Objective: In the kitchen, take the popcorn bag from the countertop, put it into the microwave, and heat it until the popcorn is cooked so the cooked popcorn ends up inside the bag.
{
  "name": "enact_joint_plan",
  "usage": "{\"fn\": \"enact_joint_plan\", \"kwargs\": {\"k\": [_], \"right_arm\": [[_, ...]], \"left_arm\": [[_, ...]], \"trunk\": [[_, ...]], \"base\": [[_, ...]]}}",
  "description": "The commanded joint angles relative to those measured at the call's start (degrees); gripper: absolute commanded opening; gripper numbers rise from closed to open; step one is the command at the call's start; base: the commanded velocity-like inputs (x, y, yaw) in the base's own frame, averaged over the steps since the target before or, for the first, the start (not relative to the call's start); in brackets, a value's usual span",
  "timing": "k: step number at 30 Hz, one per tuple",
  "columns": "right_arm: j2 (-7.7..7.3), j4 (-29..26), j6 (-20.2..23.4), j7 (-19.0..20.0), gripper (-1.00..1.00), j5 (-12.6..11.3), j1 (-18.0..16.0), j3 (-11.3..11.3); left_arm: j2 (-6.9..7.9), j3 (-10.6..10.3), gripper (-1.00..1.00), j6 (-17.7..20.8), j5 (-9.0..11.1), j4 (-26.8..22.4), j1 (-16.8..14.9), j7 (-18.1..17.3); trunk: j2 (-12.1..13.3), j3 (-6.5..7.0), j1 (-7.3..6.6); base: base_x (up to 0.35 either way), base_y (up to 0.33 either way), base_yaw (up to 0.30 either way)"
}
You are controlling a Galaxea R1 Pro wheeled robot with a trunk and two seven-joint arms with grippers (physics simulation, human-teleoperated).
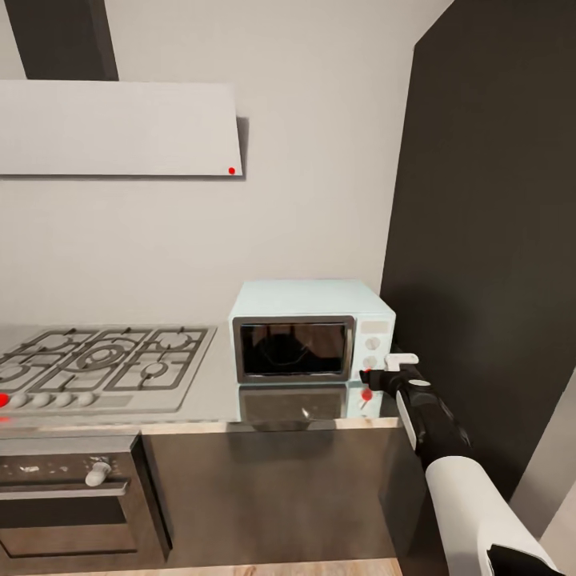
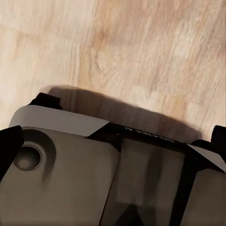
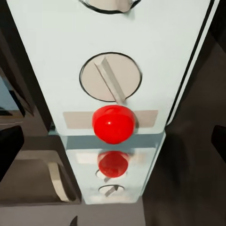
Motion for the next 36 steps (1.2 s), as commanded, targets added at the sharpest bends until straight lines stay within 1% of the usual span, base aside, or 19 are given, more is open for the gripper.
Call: {"fn": "enact_joint_plan", "kwargs": {"k": [1,6,13,14,26,27,30,36], "right_arm": [[0.03,-0.1,0.2,0.5,1.0,0.6,0.0,-0.3],[-0.37,1.8,0.2,0.4,1.0,0.9,0.0,-0.4],[-0.51,2.4,0.2,0.4,1.0,0.9,0.0,-0.4],[-0.51,2.4,0.2,0.4,-1.0,0.9,0.0,-0.4],[-0.49,2.6,0.1,0.4,-1.0,0.9,0.0,-0.3],[-0.5,2.9,-0.3,0.4,-1.0,0.9,0.0,-0.3],[-0.58,4.8,-3.7,0.5,-1.0,0.9,0.0,-0.3],[-0.6,5.3,-4.7,0.5,-1.0,0.9,0.0,-0.4]], "left_arm": [[-0.01,-0.5,1.0,-0.2,0.4,0.0,0.0,0.0],[-0.01,-0.6,1.0,-0.2,0.3,0.0,0.0,0.0],[-0.01,-0.6,1.0,-0.2,0.2,0.0,0.0,0.0],[-0.01,-0.6,1.0,-0.2,0.2,0.0,0.0,0.0],[-0.09,-0.6,1.0,-0.2,0.1,0.0,0.0,0.0],[-0.09,-0.6,1.0,-0.2,0.1,0.0,0.0,0.0],[-0.1,-0.5,1.0,-0.2,0.4,0.0,0.0,0.0],[-0.03,-0.5,1.0,-0.2,0.2,0.1,0.0,0.0]], "trunk": [[0.0,-0.07,0.01],[0.0,-0.07,0.01],[0.0,-0.07,0.01],[0.0,-0.07,0.01],[0.0,-0.07,0.01],[0.0,-0.07,0.01],[0.0,-0.07,0.01],[0.0,-0.07,0.01]], "base": [[0.026,0.0,0.0],[0.008,0.0,0.0],[0.0,0.0,0.0],[0.0,0.0,0.0],[0.0,0.0,0.0],[0.0,0.0,0.0],[0.02,0.0,0.0],[0.056,0.0,0.0]]}}
